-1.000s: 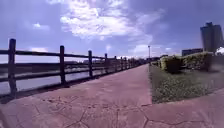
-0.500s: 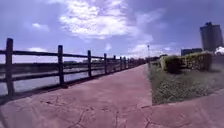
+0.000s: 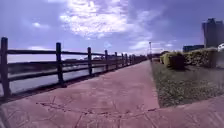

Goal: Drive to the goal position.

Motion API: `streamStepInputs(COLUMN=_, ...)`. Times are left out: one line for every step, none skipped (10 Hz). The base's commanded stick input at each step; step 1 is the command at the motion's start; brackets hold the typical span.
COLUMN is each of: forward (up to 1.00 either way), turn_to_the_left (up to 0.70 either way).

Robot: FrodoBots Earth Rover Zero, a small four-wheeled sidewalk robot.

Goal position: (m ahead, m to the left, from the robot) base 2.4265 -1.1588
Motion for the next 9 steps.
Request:
streamStepInputs(forward=0.45, turn_to_the_left=0.0)
streamStepInputs(forward=0.45, turn_to_the_left=0.0)
streamStepInputs(forward=0.45, turn_to_the_left=0.0)
streamStepInputs(forward=0.45, turn_to_the_left=0.0)
streamStepInputs(forward=0.45, turn_to_the_left=0.0)
streamStepInputs(forward=0.45, turn_to_the_left=0.0)
streamStepInputs(forward=0.45, turn_to_the_left=0.0)
streamStepInputs(forward=0.45, turn_to_the_left=0.0)
streamStepInputs(forward=0.45, turn_to_the_left=0.0)
